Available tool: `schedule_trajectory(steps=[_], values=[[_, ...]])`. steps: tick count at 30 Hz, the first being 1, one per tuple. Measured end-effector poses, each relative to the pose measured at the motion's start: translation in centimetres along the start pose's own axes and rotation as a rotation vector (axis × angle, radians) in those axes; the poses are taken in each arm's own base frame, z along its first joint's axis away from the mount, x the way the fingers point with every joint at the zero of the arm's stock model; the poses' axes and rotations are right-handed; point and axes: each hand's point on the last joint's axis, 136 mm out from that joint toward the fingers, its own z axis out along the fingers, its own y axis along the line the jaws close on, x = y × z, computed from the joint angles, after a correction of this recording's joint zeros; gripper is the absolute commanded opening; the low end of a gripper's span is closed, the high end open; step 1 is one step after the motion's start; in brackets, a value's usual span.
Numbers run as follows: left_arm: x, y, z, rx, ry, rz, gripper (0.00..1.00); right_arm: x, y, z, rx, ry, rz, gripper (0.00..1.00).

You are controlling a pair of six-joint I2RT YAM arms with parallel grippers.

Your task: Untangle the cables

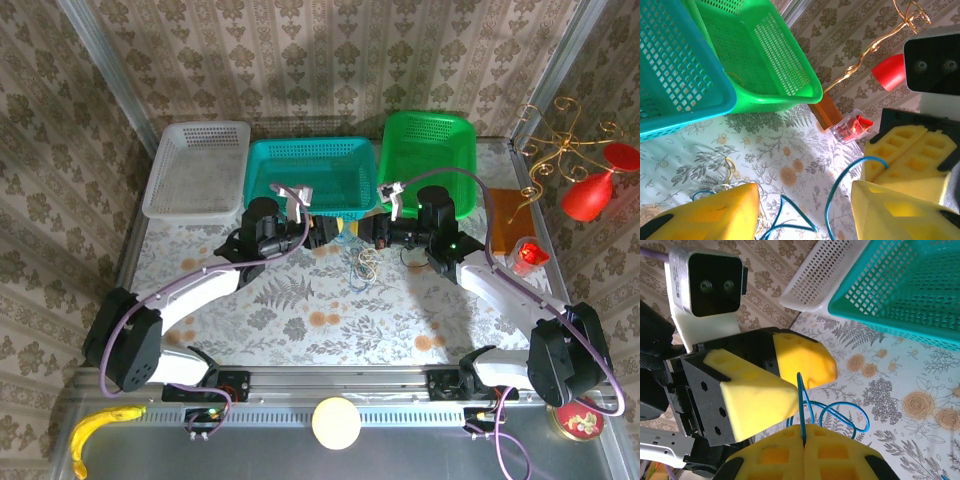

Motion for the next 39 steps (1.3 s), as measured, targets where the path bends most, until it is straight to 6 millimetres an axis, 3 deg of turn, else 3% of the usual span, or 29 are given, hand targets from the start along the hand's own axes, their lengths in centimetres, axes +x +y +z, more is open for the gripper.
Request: schedule_trajectory(steps=[11, 21, 27, 31, 35, 39], values=[[0.1, 1.3, 1.8, -0.024, 0.027, 0.009, 0.50, 0.4, 0.6, 0.3, -0.014, 0.012, -0.001, 0.00], [-1.5, 1.6, 2.8, -0.038, -0.002, 0.041, 0.15, 0.5, 1.1, 0.4, -0.025, 0.016, -0.008, 0.00], [-2.8, 2.1, 2.2, -0.060, -0.036, 0.056, 0.00, 0.4, 1.2, 0.3, -0.026, 0.012, -0.013, 0.00], [-3.7, 1.2, 1.4, -0.049, -0.061, 0.072, 0.00, 0.4, 1.2, 0.3, -0.024, 0.011, -0.012, 0.00], [-5.0, -0.2, 0.9, -0.021, -0.088, 0.091, 0.00, 0.3, 1.1, 0.3, -0.018, 0.007, -0.009, 0.31], [-6.3, -2.0, 0.4, 0.010, -0.115, 0.113, 0.00, 0.1, 0.8, 0.4, -0.001, -0.003, 0.009, 0.46]])
